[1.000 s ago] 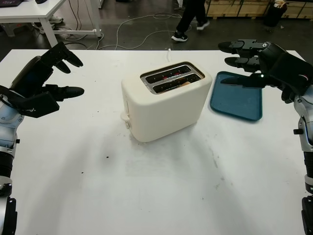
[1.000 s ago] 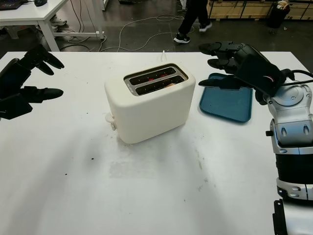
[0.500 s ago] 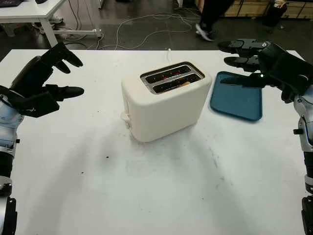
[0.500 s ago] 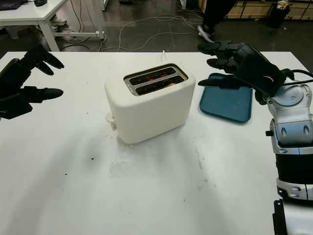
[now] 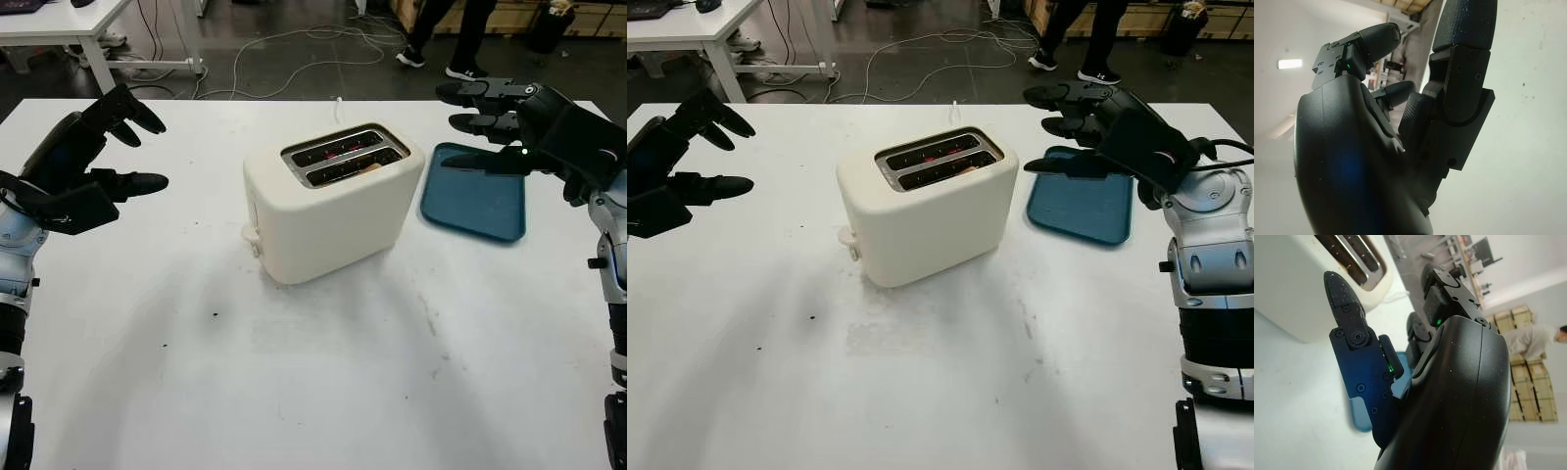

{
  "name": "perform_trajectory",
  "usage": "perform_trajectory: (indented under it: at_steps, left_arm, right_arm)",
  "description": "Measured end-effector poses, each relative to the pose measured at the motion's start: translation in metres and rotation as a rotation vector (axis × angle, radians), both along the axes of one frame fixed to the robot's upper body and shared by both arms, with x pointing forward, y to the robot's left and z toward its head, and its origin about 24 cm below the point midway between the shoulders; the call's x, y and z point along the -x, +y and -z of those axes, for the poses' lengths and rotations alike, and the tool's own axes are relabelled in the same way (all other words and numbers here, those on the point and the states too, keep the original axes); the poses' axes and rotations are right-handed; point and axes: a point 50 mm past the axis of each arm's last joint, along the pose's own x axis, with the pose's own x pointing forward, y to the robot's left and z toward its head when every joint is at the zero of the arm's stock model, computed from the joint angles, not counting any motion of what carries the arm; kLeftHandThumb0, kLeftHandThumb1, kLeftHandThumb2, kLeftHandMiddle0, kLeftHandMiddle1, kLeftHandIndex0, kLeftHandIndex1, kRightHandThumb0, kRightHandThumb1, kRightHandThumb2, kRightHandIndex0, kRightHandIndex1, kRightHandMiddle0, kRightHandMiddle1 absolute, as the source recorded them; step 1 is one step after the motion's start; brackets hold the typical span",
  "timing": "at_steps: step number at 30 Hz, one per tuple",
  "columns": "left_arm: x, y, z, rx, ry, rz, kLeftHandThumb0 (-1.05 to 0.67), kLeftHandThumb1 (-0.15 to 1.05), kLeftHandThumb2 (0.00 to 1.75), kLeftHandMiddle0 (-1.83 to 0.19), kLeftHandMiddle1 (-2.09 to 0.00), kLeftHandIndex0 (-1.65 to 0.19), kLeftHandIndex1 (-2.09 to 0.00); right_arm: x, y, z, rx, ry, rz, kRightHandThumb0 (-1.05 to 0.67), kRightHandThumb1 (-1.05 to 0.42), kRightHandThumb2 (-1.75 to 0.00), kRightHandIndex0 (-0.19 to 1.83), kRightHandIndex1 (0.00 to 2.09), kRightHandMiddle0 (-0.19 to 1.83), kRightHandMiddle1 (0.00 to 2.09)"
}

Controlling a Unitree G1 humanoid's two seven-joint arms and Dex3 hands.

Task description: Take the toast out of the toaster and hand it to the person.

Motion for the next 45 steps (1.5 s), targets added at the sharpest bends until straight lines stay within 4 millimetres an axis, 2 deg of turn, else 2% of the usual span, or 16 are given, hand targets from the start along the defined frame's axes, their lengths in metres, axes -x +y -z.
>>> perform_trajectory:
  at_steps: [14, 20, 31, 45]
  left_arm:
    - [0.0001, -0.0006, -0.0008, -0.001, -0.003, 0.002, -1.05, 0.92, 0.33, 0.0, -1.68, 0.0, -1.49]
    - [0.0002, -0.0005, -0.0007, -0.001, -0.005, 0.003, -1.05, 0.92, 0.32, 0.0, -1.65, 0.0, -1.48]
    - [0.0006, -0.0009, -0.0008, -0.003, -0.01, 0.009, -1.05, 0.92, 0.33, 0.0, -1.67, 0.0, -1.48]
    - [0.0007, -0.001, -0.001, -0.003, -0.013, 0.009, -1.05, 0.92, 0.33, 0.0, -1.65, 0.0, -1.47]
  right_arm:
    - [0.0, 0.0001, 0.0, 0.0, -0.001, -0.001, -0.55, -0.77, 0.0, 0.45, 0.02, 0.45, 0.01]
    - [-0.0001, -0.0002, -0.0001, 0.006, -0.002, 0.003, -0.48, -0.77, -0.01, 0.45, 0.02, 0.46, 0.01]
    - [-0.0002, 0.0001, 0.0001, 0.012, -0.003, 0.003, -0.54, -0.77, 0.0, 0.46, 0.02, 0.46, 0.01]
    - [0.0, 0.0003, -0.0002, 0.01, -0.005, 0.001, -0.52, -0.78, 0.0, 0.45, 0.02, 0.46, 0.01]
